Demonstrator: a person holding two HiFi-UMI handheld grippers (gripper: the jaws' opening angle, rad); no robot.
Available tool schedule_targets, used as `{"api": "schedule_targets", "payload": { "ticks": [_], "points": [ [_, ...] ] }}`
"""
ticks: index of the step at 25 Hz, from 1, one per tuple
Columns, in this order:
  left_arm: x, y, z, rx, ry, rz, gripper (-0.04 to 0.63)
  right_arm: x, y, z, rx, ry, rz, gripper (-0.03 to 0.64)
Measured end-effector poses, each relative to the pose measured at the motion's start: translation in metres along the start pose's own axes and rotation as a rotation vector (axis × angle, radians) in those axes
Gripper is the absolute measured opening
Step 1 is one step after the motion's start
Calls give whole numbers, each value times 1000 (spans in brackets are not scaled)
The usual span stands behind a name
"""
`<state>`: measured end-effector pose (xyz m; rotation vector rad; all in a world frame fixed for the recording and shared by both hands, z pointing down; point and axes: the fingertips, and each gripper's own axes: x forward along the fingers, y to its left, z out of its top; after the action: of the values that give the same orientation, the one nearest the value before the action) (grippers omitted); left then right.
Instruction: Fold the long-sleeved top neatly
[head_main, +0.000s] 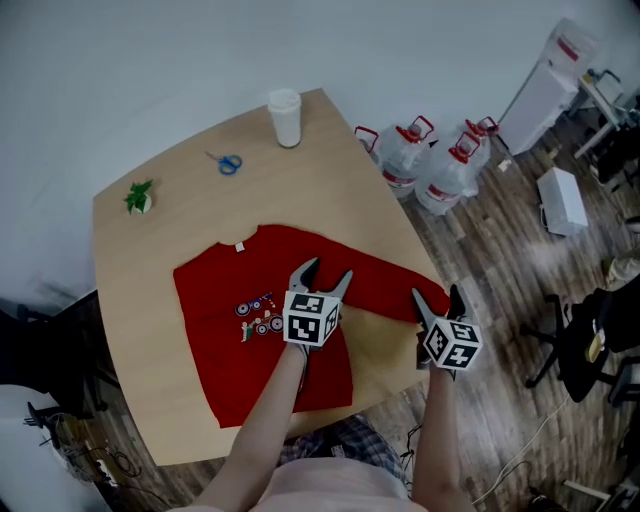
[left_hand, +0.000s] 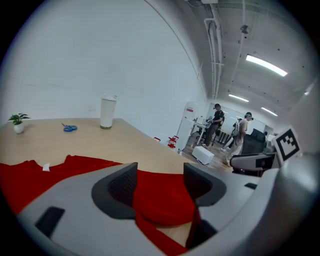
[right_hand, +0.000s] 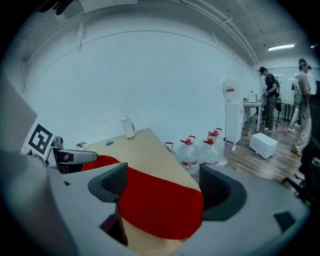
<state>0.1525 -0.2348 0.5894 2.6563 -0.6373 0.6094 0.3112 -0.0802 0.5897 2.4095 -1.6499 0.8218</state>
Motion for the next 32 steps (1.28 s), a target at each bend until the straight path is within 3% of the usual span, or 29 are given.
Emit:
{"api": "schedule_targets", "payload": {
  "ticks": [6,11,21,24,29,32],
  "points": [
    [15,-43,-7,-3,14,-88,363,-35,-50,-32,61,35,-112,420],
    [21,-65,-11,10,21,-115,387,-50,-79,-58,99,70,-173,380],
    [14,-74,-15,31,22,-100,387,-27,-78,-93,69,201,-173,253],
    [8,-72,-19,33,29,-87,387,-20,-77,-102,107,246,-171,200],
    [-1,-62,-24,26,36,-61,387,-16,-69,-104,187,263,-141,48],
    [-5,-56,-24,16,33,-47,387,-21,-76,-98,166,266,-163,37]
  ]
}}
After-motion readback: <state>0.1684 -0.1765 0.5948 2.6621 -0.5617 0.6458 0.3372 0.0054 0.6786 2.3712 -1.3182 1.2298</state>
